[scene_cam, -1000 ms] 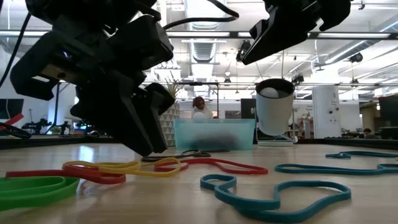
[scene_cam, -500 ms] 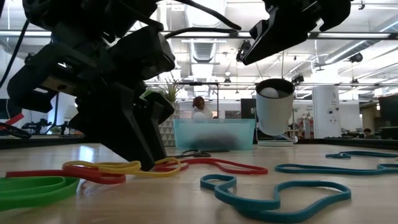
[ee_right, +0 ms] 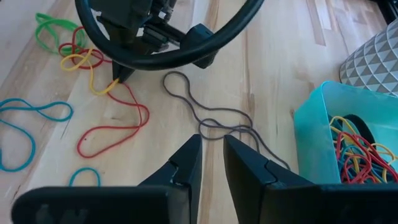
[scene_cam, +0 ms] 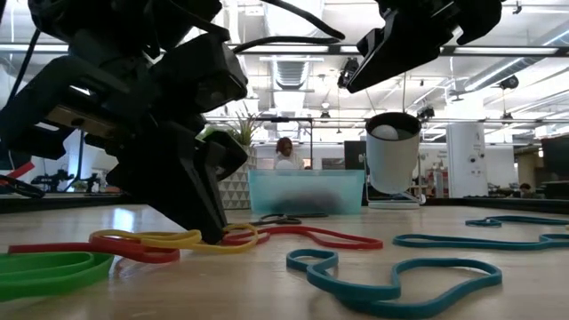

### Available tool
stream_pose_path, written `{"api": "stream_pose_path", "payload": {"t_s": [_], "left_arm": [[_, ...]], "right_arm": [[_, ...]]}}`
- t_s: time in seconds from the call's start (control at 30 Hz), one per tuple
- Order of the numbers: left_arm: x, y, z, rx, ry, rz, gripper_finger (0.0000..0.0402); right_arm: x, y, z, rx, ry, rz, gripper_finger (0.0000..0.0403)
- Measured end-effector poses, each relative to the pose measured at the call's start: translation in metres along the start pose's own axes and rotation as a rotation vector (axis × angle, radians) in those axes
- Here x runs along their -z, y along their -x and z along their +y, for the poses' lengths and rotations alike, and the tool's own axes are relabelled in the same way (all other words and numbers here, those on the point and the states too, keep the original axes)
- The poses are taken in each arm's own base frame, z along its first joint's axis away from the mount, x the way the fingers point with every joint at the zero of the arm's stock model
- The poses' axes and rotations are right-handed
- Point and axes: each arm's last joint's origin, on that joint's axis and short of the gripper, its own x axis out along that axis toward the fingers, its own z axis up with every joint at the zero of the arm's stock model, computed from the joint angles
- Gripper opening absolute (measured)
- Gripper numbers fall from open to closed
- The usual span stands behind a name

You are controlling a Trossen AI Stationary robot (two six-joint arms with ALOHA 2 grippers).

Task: Pick and place rubber bands into bin
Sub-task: Put the yellow rubber band into the green bin

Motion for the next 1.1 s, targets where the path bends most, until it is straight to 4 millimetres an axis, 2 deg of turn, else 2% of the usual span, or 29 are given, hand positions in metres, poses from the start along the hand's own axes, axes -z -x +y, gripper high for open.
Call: {"api": "stream_pose_path", "payload": {"t_s": [0.17, 0.33, 0.57, 0.8, 1.0, 1.1], "left_arm": [[-0.001, 0.003, 0.0, -0.008, -0.002, 0.0, 0.0008], [-0.008, 0.016, 0.0, -0.016, -0.017, -0.022, 0.0008], [-0.028, 0.047, -0.003, -0.027, -0.072, -0.121, 0.0008], [-0.048, 0.085, -0.001, -0.2, -0.184, -0.26, 0.0008], [-0.062, 0.114, 0.012, -0.38, -0.23, -0.344, 0.0008], [-0.063, 0.122, 0.019, -0.364, -0.214, -0.354, 0.0008]], "right_arm": [[0.001, 0.0, 0.0, 0.0, -0.003, 0.006, 0.0059], [0.003, 0.0, 0.0, 0.001, -0.022, 0.031, 0.0061], [0.004, 0.0, 0.0, 0.002, -0.022, 0.044, 0.0059], [0.005, 0.0, 0.0, 0.002, -0.021, 0.05, 0.0059], [0.005, 0.0, 0.0, 0.002, -0.021, 0.05, 0.0059], [0.005, 0.0, 0.0, 0.002, -0.02, 0.05, 0.0058]]}}
